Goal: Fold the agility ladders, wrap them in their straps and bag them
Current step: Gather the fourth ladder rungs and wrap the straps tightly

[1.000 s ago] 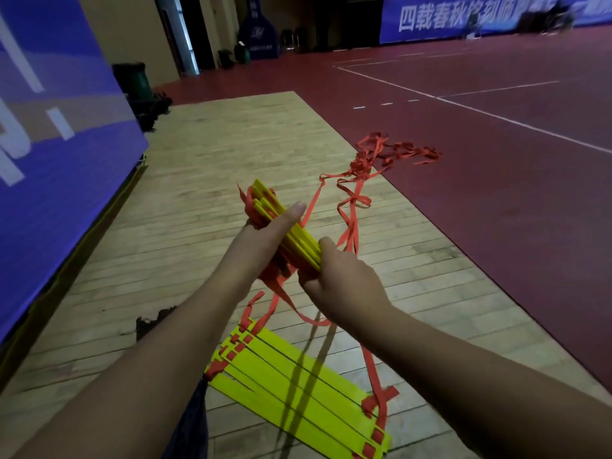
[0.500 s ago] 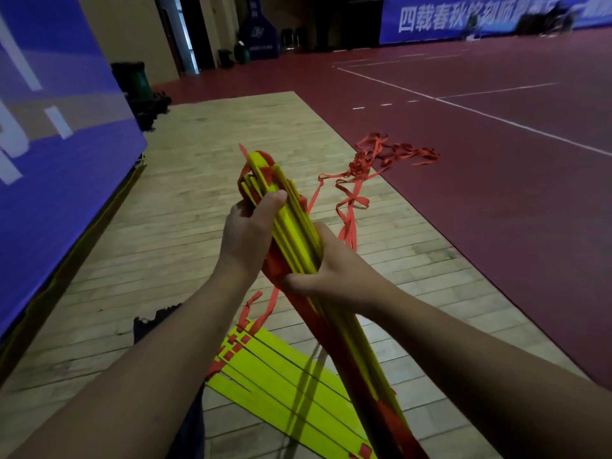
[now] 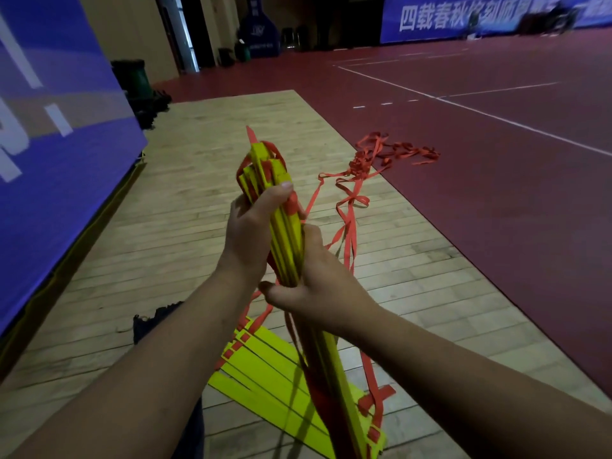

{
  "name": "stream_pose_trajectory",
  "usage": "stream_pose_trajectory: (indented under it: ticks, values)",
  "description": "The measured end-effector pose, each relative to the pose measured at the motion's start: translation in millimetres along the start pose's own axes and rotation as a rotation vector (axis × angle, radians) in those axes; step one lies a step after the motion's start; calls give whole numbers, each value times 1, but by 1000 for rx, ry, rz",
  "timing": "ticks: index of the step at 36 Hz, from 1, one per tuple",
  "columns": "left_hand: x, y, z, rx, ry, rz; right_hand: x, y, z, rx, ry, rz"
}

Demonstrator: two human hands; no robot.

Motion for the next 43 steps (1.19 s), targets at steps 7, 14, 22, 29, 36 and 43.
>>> stream_pose_trajectory:
  ticks: [7, 14, 22, 29, 36, 43]
  values:
    - [-5, 23, 2, 149, -261, -55, -10, 16, 20, -637, -510, -179]
    - [0, 24, -4, 205, -343, -44, -4, 11, -1, -876, -875, -205]
    - [-21, 6, 34, -141, -328, 115, -7, 22, -2, -772, -564, -251]
    - [-16, 1, 51, -601, -380, 201, -7, 31, 2, -714, -399, -326]
    - [-10, -19, 42, -563, -181, 326, -13, 30, -2, -161, -179, -299]
    - [8, -25, 34, -408, 176, 265, -9, 20, -5, 213, -54, -224]
Point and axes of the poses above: each hand's wrist, its own x-axis away from the middle knuckle, its own z-axis out of the back of the hand, y = z × x, the point moved 4 cm from there along -x, towards the middle knuckle, and after that the axes turned 1 degree about x, right-handed, at the moved point
